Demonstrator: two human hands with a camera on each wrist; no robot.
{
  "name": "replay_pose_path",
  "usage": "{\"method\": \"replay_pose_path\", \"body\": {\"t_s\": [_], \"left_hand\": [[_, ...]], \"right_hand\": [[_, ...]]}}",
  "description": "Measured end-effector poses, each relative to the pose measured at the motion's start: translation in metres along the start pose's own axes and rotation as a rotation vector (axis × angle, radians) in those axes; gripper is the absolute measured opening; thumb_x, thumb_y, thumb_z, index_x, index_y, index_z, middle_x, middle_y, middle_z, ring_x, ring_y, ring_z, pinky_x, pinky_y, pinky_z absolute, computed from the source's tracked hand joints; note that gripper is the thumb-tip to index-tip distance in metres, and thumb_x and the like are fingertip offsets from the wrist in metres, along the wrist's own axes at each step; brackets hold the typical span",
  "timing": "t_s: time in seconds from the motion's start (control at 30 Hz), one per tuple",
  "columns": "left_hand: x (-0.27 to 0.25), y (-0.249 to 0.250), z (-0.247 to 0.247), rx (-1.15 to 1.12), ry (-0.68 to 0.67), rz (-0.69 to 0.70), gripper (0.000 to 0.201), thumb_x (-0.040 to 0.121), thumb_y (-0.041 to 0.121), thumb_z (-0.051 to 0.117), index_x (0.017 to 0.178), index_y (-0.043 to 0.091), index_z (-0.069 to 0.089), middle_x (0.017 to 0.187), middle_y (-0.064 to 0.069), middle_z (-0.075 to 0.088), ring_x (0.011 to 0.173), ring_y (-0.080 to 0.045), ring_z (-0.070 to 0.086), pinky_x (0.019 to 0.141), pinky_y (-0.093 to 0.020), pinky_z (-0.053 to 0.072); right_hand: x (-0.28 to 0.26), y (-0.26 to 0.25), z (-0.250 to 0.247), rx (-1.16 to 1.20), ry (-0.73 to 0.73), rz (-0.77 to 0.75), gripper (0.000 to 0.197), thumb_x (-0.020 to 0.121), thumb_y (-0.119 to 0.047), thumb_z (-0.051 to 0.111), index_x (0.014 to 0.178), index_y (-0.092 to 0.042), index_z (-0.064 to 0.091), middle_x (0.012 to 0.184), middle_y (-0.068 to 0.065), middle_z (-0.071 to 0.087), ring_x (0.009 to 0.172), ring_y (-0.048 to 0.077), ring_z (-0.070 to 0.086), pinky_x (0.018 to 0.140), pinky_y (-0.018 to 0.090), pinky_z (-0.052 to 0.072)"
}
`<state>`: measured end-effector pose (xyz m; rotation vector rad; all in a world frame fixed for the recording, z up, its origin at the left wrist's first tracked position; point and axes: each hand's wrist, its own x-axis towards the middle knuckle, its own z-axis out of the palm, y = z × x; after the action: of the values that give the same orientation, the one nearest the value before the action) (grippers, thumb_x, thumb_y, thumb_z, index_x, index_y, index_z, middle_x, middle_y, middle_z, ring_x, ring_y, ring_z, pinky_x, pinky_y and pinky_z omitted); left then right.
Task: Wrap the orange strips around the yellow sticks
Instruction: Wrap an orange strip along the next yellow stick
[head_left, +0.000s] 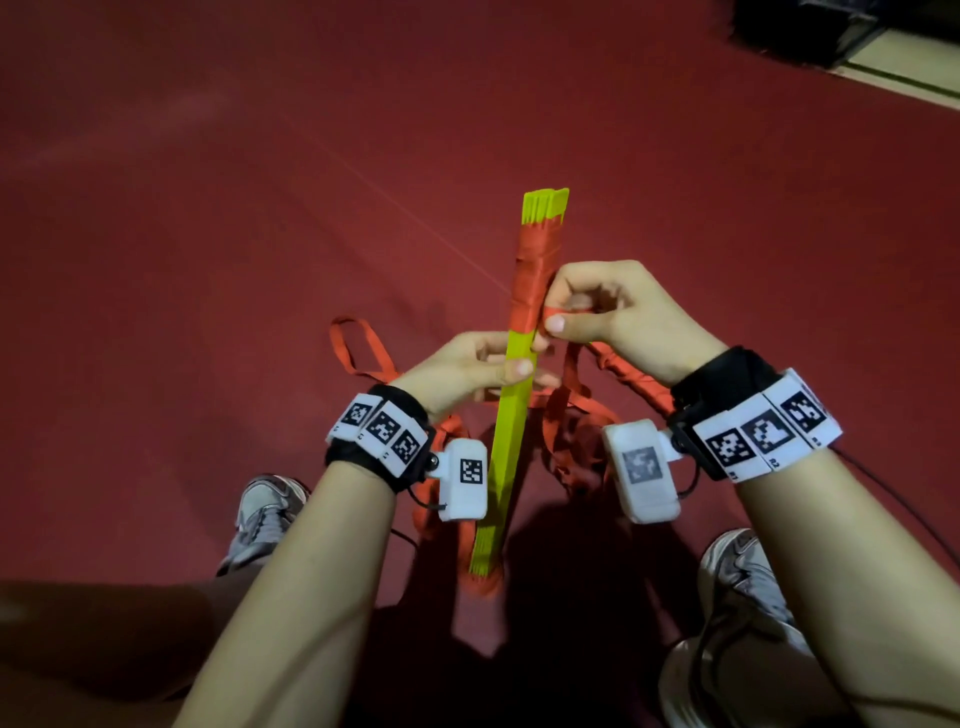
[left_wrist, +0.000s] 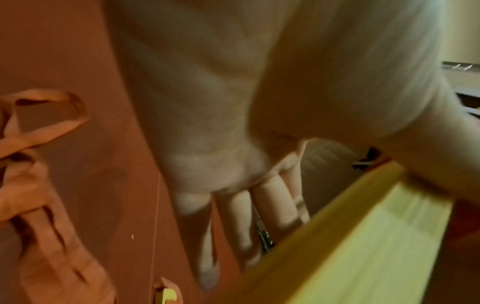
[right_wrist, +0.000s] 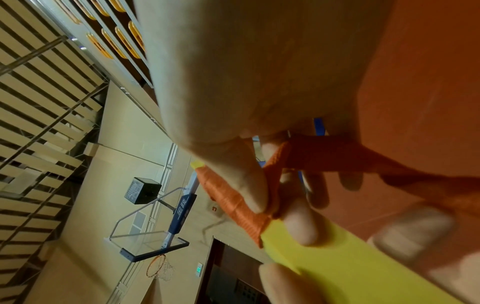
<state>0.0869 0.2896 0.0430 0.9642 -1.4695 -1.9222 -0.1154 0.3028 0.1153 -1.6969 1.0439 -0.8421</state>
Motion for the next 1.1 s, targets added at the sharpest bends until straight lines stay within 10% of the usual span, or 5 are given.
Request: {"method": "replay_pose_path", "body": {"t_s": [0.17,0.3,0.53,0.77,1.1], "left_hand": [[0.001,-0.003,0.027,-0.040,0.111,0.005,0.062,0.071,0.034,0.084,0.104,-0.014,0.061,0.066,-0.007,0.061,0.066,-0.023,0.062,0.074,-0.038,0.057],[0.004,0.005,0.041,0.053,0.285,0.063,0.019,0.089,0.005,0.075,0.075,-0.001,0.064,0.059,-0.010,0.062,0.050,-0.017,0.061,0.055,-0.030,0.057],[0.017,0.006,0.054,-0.049,0.485,0.231,0.019,0.084,0.003,0.078,0.074,0.004,0.062,0.053,-0.003,0.058,0.047,-0.017,0.056,0.055,-0.029,0.053],[0.014,0.022,0.054,-0.123,0.404,0.305,0.061,0.087,0.052,0.061,0.125,0.005,0.058,0.072,-0.004,0.056,0.061,-0.017,0.053,0.060,-0.031,0.050],[0.010,0.034,0.031,-0.070,0.567,0.401,0.020,0.100,0.031,0.062,0.100,0.014,0.073,0.072,-0.004,0.060,0.057,-0.018,0.055,0.055,-0.028,0.051]], "right_hand": [[0.003,-0.005,-0.001,-0.161,0.049,-0.035,0.008,0.081,-0.003,0.070,0.079,0.003,0.064,0.077,0.022,0.067,0.070,0.032,0.060,0.072,0.040,0.050],[0.003,-0.006,-0.003,-0.400,0.123,-0.047,0.006,0.067,-0.015,0.058,0.069,-0.010,0.058,0.068,0.010,0.058,0.067,0.025,0.050,0.068,0.040,0.045],[0.006,-0.009,0.004,-0.476,0.341,0.029,0.012,0.066,-0.018,0.052,0.069,-0.015,0.064,0.061,-0.003,0.066,0.066,0.019,0.062,0.069,0.039,0.052],[0.007,0.002,0.005,-0.487,0.458,0.230,0.019,0.066,-0.032,0.049,0.057,-0.025,0.064,0.046,0.004,0.053,0.061,0.026,0.056,0.065,0.042,0.051],[0.006,0.015,-0.017,-0.479,0.173,0.432,0.023,0.085,-0.030,0.064,0.069,-0.013,0.066,0.058,-0.001,0.061,0.058,0.013,0.055,0.049,0.018,0.039]]}}
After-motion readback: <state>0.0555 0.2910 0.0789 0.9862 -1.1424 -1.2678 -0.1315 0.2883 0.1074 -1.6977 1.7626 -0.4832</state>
